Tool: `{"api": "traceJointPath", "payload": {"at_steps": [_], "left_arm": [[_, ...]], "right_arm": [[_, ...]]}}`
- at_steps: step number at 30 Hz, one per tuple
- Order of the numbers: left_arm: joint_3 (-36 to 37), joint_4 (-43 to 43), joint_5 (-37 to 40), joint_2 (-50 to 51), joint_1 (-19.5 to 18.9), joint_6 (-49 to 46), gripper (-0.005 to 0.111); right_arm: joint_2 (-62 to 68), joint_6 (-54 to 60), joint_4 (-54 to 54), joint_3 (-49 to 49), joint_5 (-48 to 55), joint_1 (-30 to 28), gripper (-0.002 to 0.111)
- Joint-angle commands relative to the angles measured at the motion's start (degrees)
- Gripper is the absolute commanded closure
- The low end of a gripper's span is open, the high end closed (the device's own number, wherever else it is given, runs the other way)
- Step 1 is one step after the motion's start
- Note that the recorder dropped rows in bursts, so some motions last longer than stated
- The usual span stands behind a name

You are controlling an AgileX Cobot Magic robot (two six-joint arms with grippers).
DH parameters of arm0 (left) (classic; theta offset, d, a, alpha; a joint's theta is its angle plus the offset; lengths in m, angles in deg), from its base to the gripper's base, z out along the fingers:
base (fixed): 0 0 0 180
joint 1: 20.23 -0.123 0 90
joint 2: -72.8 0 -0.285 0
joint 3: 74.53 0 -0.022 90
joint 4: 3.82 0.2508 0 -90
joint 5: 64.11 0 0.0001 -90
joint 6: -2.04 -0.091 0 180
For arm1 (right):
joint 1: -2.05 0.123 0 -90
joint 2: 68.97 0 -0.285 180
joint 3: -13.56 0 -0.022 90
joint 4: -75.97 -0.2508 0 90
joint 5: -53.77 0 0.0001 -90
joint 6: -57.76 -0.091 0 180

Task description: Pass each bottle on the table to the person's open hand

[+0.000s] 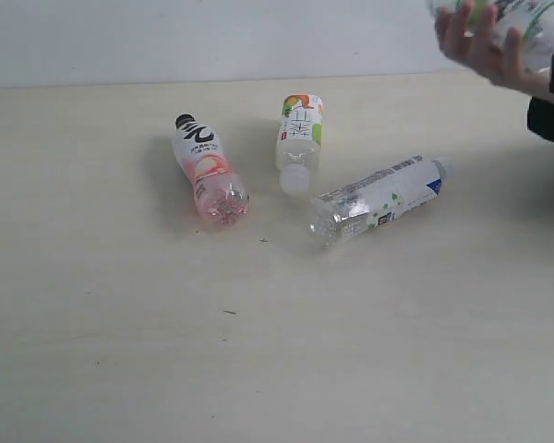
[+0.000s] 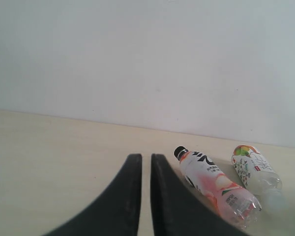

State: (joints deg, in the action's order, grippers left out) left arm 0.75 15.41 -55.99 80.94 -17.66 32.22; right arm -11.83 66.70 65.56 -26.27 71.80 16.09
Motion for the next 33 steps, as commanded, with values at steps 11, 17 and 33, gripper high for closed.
{"api": "traceJointPath", "payload": {"at_steps": [11,17,33], "left_arm": [[-0.06,0.03,-0.09,-0.36,0.41,0.04,0.097],[-0.06,0.03,-0.09,-0.36,0.41,0.04,0.097],[-0.06,0.03,-0.09,-0.36,0.41,0.04,0.097]], "right_arm": [[-19.49,4.98,-3.12,-9.11,-9.12,-0.05,0.108],[-28.89,3.37,-3.12,-14.48,-8.14,-0.05,0.108],[-35.99,-1.49,-3.12,-15.05,-6.98,-0.05,0.108]]}}
